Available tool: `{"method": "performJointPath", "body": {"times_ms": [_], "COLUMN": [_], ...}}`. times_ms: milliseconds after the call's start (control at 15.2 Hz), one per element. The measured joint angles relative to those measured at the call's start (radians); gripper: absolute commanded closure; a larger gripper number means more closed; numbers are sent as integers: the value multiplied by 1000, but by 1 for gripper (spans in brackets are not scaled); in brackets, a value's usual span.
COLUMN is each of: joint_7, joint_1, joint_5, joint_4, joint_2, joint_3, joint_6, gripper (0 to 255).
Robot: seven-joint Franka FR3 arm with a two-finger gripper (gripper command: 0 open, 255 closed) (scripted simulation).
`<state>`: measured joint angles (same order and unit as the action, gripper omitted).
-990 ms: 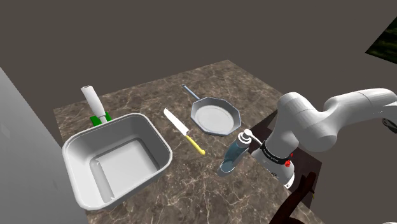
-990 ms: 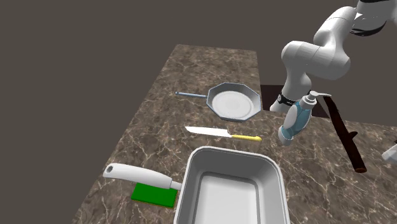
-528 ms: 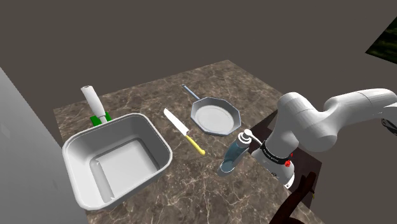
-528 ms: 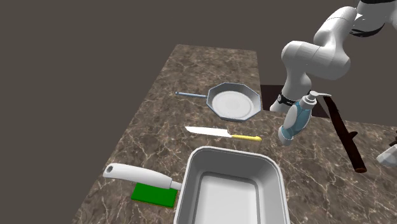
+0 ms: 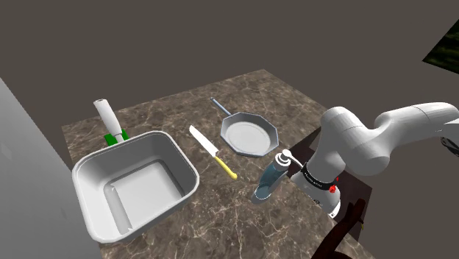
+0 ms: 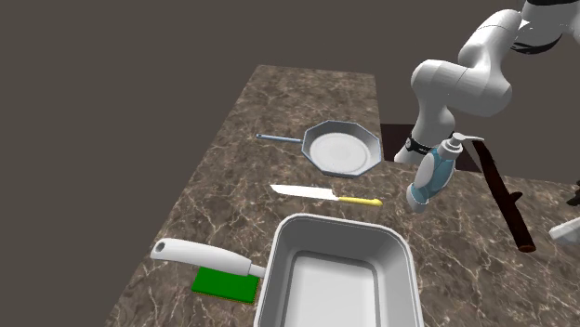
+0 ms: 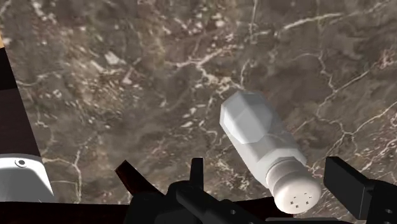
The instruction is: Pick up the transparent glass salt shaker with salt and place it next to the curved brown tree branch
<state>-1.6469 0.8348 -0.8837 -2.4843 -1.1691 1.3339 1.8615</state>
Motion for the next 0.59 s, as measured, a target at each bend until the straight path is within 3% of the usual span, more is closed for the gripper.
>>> {"method": "performJointPath", "body": {"times_ms": [132, 396, 594], "joint_7": [0, -18, -26], "joint_1": [0, 14, 17], "joint_5": [0, 66, 80], "joint_4": [0, 53, 70], "joint_2": [0, -1, -1], "joint_3": [0, -83, -100], "joint_6": [0, -78, -99], "gripper": [0, 0, 0]}}
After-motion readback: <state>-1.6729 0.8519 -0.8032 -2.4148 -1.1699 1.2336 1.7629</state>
